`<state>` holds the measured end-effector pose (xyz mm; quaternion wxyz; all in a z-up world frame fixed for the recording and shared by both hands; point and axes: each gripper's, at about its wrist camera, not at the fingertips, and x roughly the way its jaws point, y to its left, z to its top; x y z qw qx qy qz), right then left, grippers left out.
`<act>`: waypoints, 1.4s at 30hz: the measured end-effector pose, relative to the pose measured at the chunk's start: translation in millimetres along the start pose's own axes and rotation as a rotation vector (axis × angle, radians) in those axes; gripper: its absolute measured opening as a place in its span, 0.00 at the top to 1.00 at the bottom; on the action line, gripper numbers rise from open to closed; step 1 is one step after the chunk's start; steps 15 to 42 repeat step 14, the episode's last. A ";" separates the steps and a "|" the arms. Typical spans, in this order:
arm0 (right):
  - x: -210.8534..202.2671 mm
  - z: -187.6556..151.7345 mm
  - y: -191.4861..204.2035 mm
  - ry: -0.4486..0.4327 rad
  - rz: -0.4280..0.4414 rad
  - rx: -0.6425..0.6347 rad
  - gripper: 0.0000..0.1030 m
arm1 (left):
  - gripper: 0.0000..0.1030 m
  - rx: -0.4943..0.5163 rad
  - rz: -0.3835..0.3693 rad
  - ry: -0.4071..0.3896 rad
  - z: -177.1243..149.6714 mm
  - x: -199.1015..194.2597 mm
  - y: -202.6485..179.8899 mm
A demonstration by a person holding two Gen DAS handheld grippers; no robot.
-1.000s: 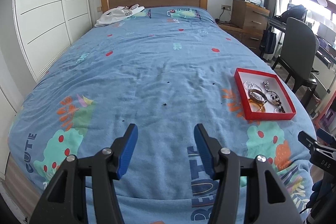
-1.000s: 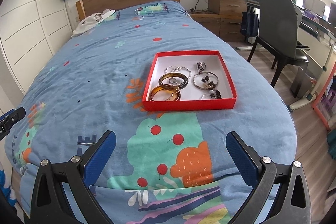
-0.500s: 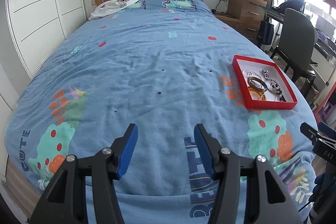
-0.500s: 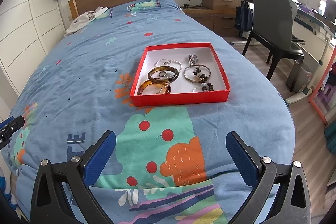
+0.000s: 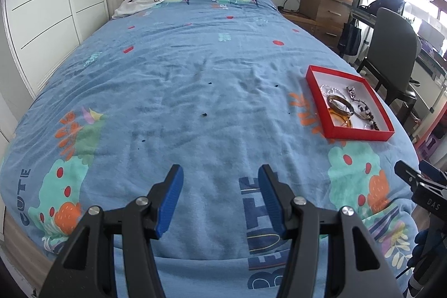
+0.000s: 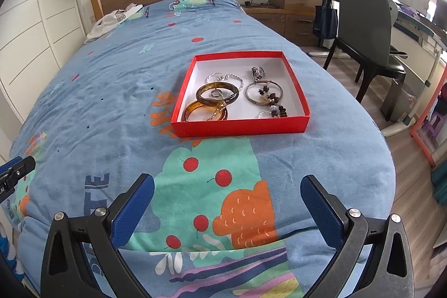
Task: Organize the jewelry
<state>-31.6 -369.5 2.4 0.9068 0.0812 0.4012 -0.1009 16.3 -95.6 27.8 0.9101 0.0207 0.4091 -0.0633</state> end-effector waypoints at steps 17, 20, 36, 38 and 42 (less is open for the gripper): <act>3.9 0.2 -1.0 0.001 -0.007 -0.006 0.01 | 0.48 0.002 -0.031 0.013 -3.3 8.2 -0.1; 3.9 0.2 -1.0 0.001 -0.007 -0.006 0.01 | 0.48 0.002 -0.031 0.013 -3.3 8.2 -0.1; 3.9 0.2 -1.0 0.001 -0.007 -0.006 0.01 | 0.48 0.002 -0.031 0.013 -3.3 8.2 -0.1; 3.9 0.2 -1.0 0.001 -0.007 -0.006 0.01 | 0.48 0.002 -0.031 0.013 -3.3 8.2 -0.1; 3.9 0.2 -1.0 0.001 -0.007 -0.006 0.01 | 0.48 0.002 -0.031 0.013 -3.3 8.2 -0.1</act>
